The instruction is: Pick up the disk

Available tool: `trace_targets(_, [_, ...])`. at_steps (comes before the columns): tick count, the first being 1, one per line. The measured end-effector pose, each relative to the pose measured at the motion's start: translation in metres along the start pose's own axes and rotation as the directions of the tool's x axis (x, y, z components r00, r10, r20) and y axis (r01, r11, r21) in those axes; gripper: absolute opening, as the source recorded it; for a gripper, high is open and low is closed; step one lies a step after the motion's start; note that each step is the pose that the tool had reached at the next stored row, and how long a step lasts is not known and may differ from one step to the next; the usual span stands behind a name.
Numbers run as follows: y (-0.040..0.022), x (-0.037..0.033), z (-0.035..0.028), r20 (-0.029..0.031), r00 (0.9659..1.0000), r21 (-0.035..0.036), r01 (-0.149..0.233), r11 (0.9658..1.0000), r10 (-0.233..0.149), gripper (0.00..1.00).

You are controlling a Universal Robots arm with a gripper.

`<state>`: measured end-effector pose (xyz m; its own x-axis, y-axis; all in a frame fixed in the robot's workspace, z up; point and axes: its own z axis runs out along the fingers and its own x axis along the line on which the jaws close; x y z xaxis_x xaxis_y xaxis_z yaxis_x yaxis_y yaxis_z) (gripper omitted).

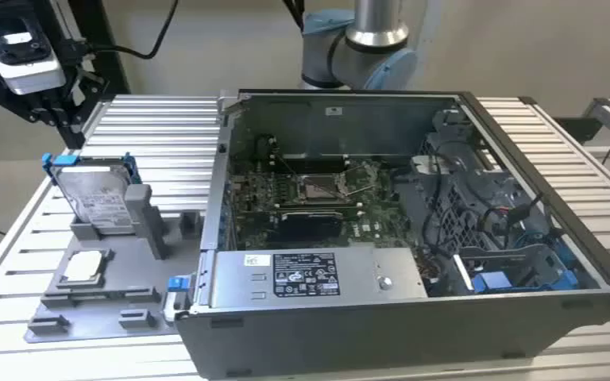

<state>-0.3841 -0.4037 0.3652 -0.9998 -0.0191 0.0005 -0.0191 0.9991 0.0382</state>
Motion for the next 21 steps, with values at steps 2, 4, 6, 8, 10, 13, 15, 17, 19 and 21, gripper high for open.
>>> trace_targets(2, [0.0000, 0.0000, 0.0000, 0.0000, 1.0000, 0.0000, 0.000, 1.0000, 0.000, 0.00])
trace_targets(4, [0.0000, 0.0000, 0.0000, 0.0000, 1.0000, 0.0000, 0.000, 1.0000, 0.000, 0.00])
trace_targets(6, [0.0000, 0.0000, 0.0000, 0.0000, 1.0000, 0.0000, 0.000, 1.0000, 0.000, 0.00])
trace_targets(8, [0.0000, 0.0000, 0.0000, 0.0000, 1.0000, 0.0000, 0.000, 1.0000, 0.000, 0.00])
trace_targets(10, [0.0000, 0.0000, 0.0000, 0.0000, 1.0000, 0.0000, 0.000, 1.0000, 0.000, 0.00])
trace_targets(13, [0.0001, 0.0001, -0.0001, -0.0001, 1.0000, 0.0000, 0.000, 1.0000, 0.000, 0.00])
trace_targets(15, [0.0023, 0.0010, 0.0001, -0.0001, 1.0000, 0.0000, 0.000, 1.0000, 0.000, 0.00])
trace_targets(17, [0.0060, 0.0030, 0.0003, -0.0002, 1.0000, 0.0000, 0.000, 1.0000, 0.000, 0.00])
trace_targets(19, [0.0097, 0.0072, 0.0006, -0.0002, 1.0000, 0.0000, 0.000, 1.0000, 0.000, 0.00])
trace_targets(21, [0.0112, 0.0123, 0.0008, -0.0005, 1.0000, 0.0001, 0.000, 1.0000, 0.000, 0.00])
